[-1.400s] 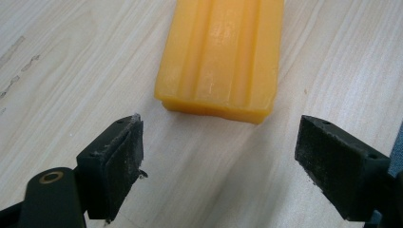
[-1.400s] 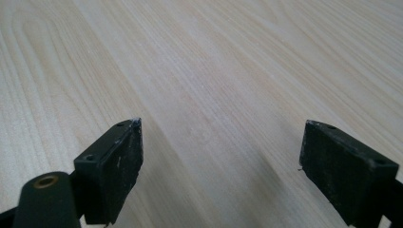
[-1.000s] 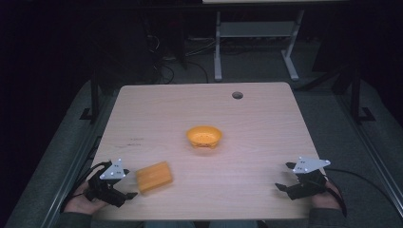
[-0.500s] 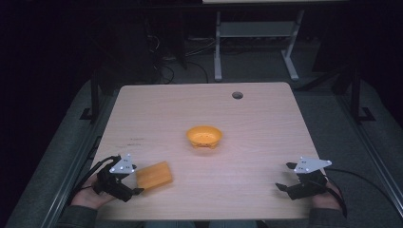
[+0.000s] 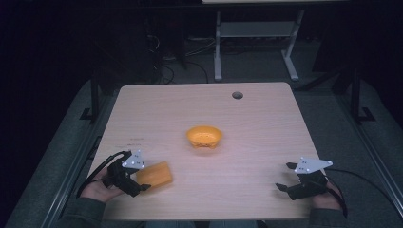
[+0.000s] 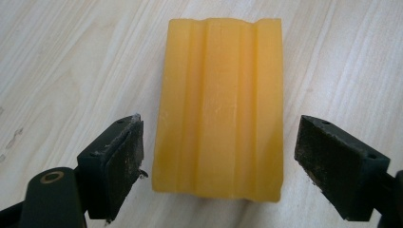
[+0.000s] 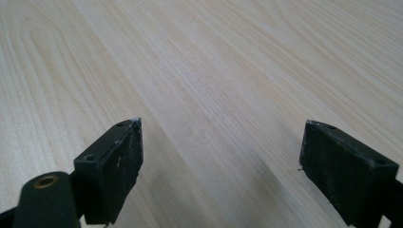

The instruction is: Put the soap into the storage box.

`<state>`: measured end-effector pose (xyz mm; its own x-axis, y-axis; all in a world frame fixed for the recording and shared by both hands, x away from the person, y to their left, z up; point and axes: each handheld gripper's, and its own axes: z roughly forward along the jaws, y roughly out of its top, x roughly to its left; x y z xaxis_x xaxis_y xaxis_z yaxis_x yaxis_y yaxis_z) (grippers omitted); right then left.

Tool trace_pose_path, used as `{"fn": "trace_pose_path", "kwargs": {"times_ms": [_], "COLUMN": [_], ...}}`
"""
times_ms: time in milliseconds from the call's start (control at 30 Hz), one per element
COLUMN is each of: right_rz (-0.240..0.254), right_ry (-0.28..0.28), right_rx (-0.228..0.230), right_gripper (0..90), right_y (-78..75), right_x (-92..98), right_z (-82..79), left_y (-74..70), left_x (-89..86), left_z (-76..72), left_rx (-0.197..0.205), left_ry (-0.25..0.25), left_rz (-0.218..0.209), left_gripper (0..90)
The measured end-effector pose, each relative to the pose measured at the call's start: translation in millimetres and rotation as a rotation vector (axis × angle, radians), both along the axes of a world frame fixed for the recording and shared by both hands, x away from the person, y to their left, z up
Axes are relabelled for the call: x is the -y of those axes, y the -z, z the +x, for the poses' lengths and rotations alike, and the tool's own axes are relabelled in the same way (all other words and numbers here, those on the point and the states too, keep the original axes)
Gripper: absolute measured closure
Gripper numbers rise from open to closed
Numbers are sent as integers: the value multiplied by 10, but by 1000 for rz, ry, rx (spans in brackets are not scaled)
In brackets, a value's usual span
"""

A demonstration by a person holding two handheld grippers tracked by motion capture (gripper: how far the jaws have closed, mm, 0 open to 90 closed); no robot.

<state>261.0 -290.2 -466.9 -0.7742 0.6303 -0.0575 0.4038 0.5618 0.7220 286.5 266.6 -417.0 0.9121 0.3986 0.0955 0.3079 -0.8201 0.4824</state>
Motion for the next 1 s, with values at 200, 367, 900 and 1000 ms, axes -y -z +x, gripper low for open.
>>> {"fn": "trace_pose_path", "kwargs": {"times_ms": [200,367,900,1000], "right_rz": [6,2,3,3], "right_ry": [-2,-7,-13,-13], "right_rx": [-4,-1,4,4], "right_gripper": [140,140,140,140], "right_y": [0,1,0,-1], "right_x": [1,2,1,2], "right_z": [-2,-2,-3,-3], "left_y": [15,43,153,169], "left_x": [79,128,246,261], "left_z": [37,83,173,187], "left_rx": [-1,-14,-64,-67], "left_ry": [17,20,26,27], "left_rz": [11,13,50,55], "left_gripper": [163,163,163,163]}}
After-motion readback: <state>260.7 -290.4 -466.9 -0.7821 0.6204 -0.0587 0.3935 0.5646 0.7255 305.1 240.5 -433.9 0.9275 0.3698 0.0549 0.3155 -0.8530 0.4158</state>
